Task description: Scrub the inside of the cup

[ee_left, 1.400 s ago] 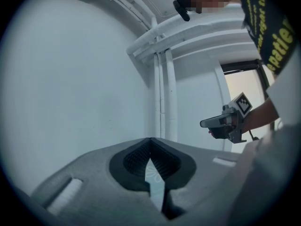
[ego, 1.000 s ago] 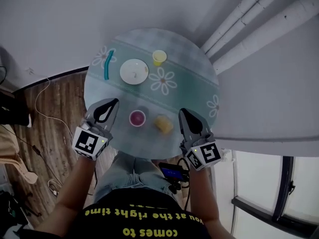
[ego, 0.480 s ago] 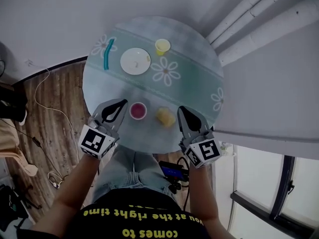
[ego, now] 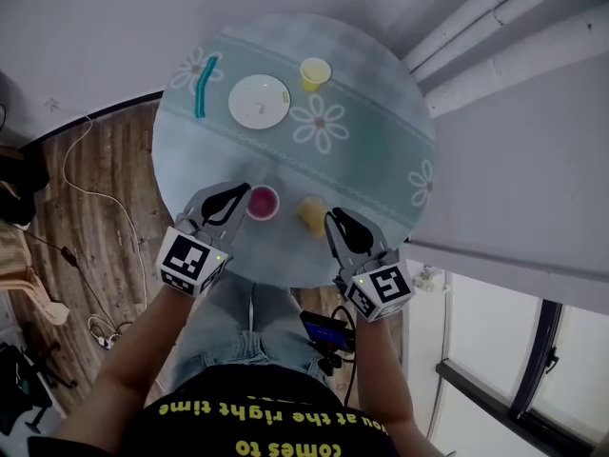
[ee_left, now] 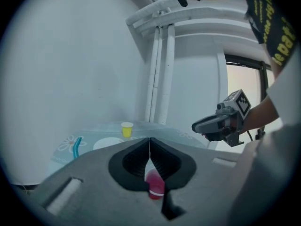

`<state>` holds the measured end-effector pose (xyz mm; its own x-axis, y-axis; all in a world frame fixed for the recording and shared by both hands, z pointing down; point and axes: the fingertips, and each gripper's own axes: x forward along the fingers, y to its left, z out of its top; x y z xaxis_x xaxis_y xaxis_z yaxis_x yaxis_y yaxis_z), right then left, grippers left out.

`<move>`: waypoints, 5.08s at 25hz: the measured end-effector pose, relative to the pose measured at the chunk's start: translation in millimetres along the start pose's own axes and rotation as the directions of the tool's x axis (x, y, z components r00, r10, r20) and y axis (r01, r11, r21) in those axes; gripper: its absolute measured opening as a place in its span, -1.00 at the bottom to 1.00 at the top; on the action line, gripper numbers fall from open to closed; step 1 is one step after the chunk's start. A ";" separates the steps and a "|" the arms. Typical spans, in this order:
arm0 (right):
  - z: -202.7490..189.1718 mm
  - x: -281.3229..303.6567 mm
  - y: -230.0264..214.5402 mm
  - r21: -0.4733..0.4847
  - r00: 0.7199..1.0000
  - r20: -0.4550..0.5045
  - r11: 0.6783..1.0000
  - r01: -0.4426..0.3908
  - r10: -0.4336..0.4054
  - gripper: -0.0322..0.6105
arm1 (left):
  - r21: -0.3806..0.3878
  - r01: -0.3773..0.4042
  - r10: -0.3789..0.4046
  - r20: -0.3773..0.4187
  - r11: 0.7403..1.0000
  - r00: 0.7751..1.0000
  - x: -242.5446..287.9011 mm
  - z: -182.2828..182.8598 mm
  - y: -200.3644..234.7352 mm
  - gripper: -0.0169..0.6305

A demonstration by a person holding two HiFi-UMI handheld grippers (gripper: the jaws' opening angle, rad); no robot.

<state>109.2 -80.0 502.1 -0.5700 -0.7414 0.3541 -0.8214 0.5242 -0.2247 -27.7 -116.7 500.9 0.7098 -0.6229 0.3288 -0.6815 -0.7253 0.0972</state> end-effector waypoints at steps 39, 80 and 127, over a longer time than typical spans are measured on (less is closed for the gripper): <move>-118.4 53.8 -24.7 -0.039 0.850 -0.521 0.992 -0.119 0.082 0.16 | -0.058 0.090 -0.107 -0.427 0.994 0.898 57.0 -105.9 4.6 -0.48; -136.2 63.8 -33.7 -0.041 0.803 -0.595 0.998 -0.055 0.020 -0.19 | -0.095 0.136 -0.164 -0.440 0.986 0.883 56.7 -96.3 16.1 -0.84; 27.7 29.5 -5.3 -0.204 0.977 -0.209 0.979 -0.004 -0.040 -0.45 | -0.066 0.026 -0.038 -0.178 0.997 0.983 19.4 10.1 19.6 -0.85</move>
<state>96.1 -116.3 488.6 -0.5204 -0.6579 0.5444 -0.7982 0.6013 -0.0362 -25.6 -146.0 499.6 0.6919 -0.5328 0.4872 -0.6728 -0.7207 0.1672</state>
